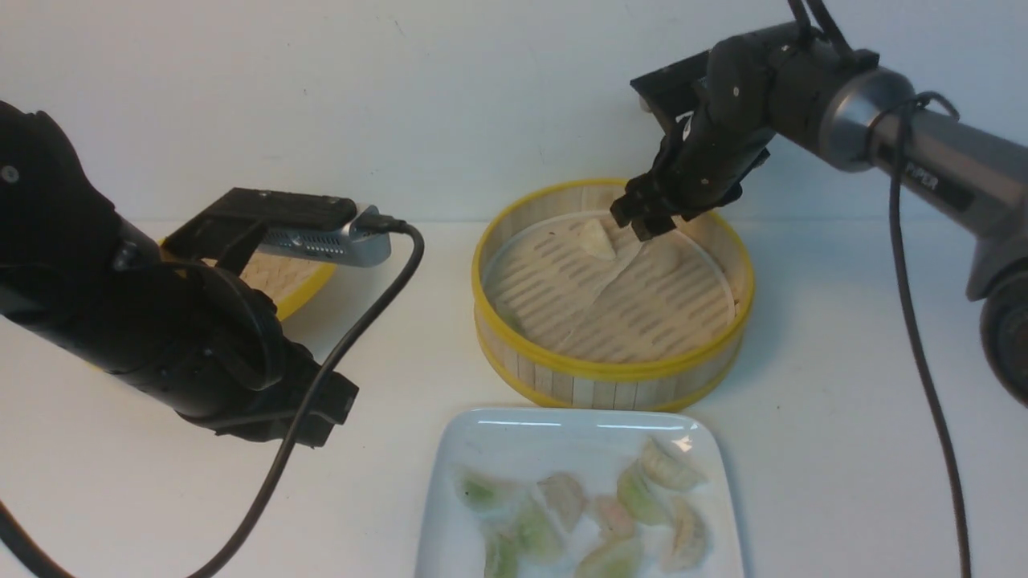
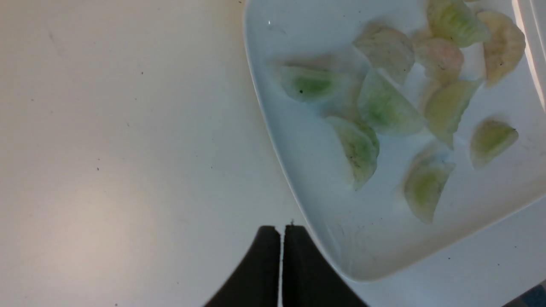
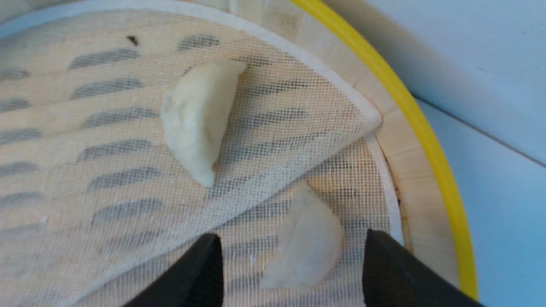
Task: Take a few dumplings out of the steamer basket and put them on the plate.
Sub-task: Use the right arm to grab a dumpling from inside the steamer
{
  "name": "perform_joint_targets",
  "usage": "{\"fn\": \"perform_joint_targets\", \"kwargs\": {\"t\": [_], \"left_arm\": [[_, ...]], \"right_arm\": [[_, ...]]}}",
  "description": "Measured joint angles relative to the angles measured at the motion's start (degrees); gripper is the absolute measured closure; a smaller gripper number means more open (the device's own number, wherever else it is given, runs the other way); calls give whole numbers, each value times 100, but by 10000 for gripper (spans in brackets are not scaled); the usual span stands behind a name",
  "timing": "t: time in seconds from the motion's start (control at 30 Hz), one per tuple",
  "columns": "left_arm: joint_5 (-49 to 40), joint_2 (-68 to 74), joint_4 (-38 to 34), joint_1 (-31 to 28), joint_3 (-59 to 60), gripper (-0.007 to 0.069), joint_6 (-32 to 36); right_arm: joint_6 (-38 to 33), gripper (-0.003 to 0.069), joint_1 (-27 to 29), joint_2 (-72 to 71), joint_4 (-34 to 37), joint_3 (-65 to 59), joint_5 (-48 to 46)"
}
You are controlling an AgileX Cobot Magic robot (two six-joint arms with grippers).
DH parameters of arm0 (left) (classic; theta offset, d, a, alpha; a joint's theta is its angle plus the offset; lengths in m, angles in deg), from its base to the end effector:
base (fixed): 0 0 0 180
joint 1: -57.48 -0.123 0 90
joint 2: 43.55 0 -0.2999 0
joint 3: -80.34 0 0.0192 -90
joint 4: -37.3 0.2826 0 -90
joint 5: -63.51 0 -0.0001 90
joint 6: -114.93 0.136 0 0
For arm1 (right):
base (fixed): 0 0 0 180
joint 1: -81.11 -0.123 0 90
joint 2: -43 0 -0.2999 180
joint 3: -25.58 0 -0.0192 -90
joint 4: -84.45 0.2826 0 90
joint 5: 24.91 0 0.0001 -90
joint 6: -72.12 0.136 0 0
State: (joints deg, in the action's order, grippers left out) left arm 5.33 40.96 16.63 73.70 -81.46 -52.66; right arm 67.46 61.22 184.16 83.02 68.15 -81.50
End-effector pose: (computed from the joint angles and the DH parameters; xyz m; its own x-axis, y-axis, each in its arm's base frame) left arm 0.2740 -0.1222 0.2568 -0.8897 0.2789 -0.3614 0.3870 0.8807 -0.2730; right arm 0.5397 0.1922 0.1644 -0.8181 -0.3969 -0.4162 -0.4114 0.9095 -0.0587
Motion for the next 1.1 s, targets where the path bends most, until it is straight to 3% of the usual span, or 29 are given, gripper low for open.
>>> {"fn": "perform_joint_targets", "kwargs": {"t": [0.23, 0.43, 0.87, 1.1], "left_arm": [[0, 0, 0, 0, 0, 631, 0], [0, 0, 0, 0, 0, 631, 0], [66, 0, -16, 0, 0, 631, 5], [156, 0, -52, 0, 0, 631, 5]], "right_arm": [[174, 253, 0, 362, -57, 0, 61], [267, 459, 29, 374, -65, 8, -39], [168, 453, 51, -1101, -52, 13, -1046], [-93, 453, 46, -2369, 912, -583, -1442]]}}
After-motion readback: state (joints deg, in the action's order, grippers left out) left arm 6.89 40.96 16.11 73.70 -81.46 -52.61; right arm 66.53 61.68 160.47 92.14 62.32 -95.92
